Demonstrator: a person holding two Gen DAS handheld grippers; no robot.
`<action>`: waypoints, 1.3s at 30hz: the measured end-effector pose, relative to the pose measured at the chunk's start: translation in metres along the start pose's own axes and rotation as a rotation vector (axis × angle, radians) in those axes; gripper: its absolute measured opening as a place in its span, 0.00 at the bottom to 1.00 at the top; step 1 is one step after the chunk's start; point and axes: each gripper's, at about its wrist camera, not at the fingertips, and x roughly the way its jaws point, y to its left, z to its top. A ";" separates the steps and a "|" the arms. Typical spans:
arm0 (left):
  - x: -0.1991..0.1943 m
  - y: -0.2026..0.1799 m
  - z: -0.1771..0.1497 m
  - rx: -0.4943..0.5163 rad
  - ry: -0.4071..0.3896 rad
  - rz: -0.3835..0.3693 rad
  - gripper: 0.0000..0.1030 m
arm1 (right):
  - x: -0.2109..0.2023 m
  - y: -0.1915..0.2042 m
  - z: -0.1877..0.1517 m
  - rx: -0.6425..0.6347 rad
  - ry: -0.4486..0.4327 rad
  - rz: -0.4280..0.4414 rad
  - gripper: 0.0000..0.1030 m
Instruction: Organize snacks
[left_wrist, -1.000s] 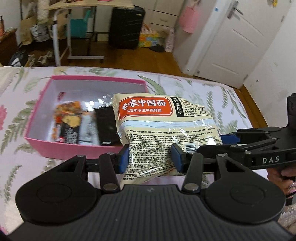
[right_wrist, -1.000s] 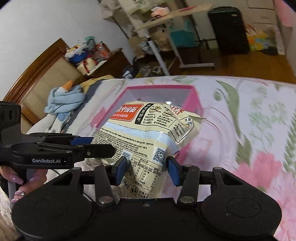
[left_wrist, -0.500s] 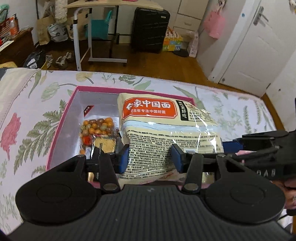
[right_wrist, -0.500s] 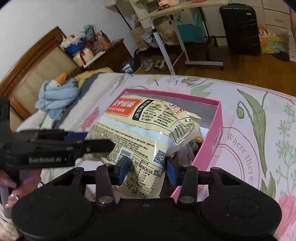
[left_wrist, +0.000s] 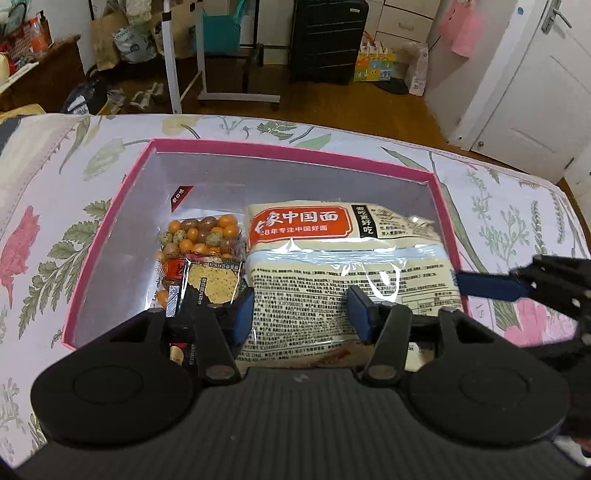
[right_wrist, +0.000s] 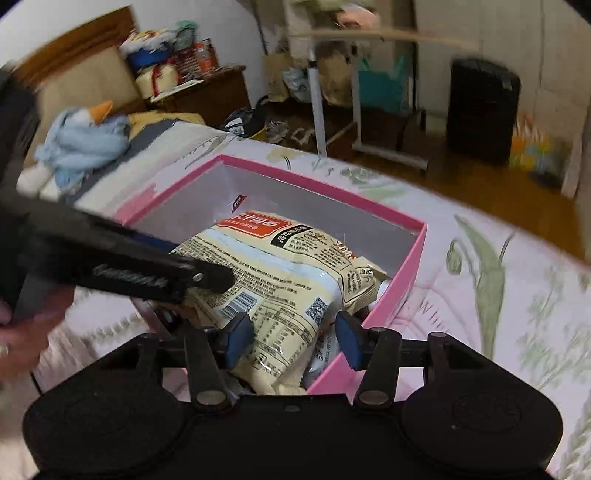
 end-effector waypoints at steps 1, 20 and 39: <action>0.000 0.000 -0.001 -0.007 -0.002 -0.004 0.51 | -0.004 -0.001 -0.003 0.015 -0.003 0.019 0.52; -0.063 -0.030 -0.020 0.069 -0.052 0.001 0.53 | -0.082 -0.017 -0.051 0.132 -0.159 -0.024 0.52; -0.155 -0.113 -0.056 0.185 -0.136 -0.084 0.73 | -0.191 -0.034 -0.088 0.249 -0.247 -0.252 0.60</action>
